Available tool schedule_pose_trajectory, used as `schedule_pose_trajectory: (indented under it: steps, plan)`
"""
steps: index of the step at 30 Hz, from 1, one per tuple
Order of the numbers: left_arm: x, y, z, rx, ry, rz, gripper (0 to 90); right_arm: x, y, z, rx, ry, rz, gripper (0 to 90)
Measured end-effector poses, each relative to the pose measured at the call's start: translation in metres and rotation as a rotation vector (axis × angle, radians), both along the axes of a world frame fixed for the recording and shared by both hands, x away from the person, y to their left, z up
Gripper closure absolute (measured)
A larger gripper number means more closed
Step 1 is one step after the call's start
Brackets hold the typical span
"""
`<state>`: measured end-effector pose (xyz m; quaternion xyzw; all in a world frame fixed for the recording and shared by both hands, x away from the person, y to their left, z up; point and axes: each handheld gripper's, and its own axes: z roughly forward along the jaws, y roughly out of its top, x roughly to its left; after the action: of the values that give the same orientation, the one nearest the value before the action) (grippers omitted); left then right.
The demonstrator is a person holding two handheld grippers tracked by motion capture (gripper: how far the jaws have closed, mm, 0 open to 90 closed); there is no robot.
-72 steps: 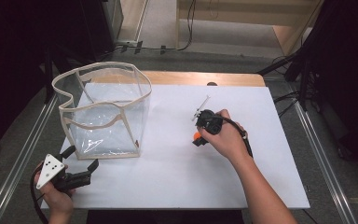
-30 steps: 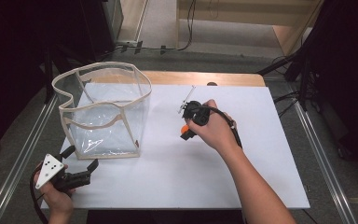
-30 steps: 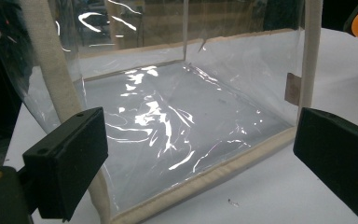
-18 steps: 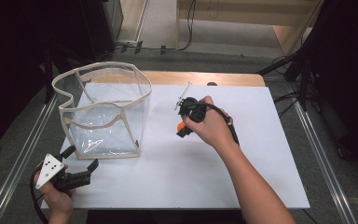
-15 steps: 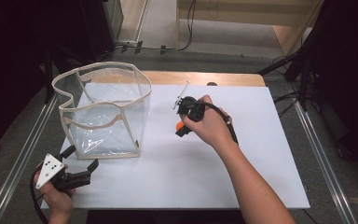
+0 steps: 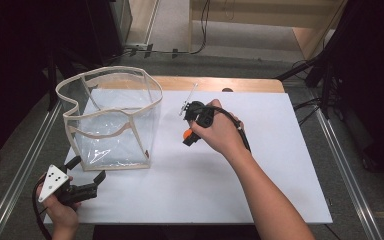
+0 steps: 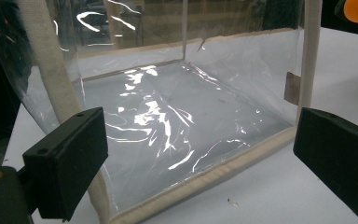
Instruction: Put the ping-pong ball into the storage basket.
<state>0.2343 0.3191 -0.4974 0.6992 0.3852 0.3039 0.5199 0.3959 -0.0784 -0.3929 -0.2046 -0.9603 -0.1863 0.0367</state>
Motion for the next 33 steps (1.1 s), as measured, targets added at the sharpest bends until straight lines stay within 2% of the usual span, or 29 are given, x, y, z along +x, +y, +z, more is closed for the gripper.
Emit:
schedule_pose_trajectory:
  steps: [33]
  plan:
    - [0.0,-0.001,0.0,0.003,0.003,0.001,3.6,0.009,0.026,0.038,0.013,-0.01,0.049,48.6]
